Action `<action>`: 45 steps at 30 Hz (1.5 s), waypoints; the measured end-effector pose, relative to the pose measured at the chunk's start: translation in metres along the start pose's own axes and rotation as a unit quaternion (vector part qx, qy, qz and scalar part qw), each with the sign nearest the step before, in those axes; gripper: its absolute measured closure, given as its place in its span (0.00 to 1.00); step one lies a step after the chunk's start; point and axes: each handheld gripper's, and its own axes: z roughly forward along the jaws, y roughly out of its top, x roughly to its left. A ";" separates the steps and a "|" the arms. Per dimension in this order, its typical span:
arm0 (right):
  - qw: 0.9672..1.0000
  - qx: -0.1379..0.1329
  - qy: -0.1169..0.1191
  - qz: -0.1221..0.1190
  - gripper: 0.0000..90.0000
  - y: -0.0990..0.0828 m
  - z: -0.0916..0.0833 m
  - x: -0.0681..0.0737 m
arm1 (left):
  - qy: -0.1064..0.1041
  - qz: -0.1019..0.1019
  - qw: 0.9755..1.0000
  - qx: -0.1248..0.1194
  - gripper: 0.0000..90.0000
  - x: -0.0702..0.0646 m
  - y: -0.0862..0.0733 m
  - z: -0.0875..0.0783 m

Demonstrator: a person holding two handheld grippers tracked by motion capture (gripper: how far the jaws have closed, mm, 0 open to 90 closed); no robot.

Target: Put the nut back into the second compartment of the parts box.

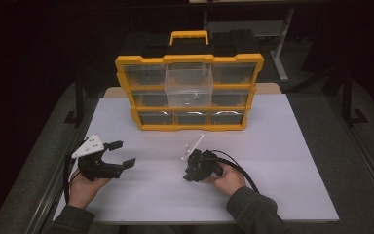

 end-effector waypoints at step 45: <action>0.995 -0.083 0.045 0.022 0.76 0.039 -0.113 -0.027 | 0.000 0.004 1.000 0.005 0.20 0.000 0.000 0.001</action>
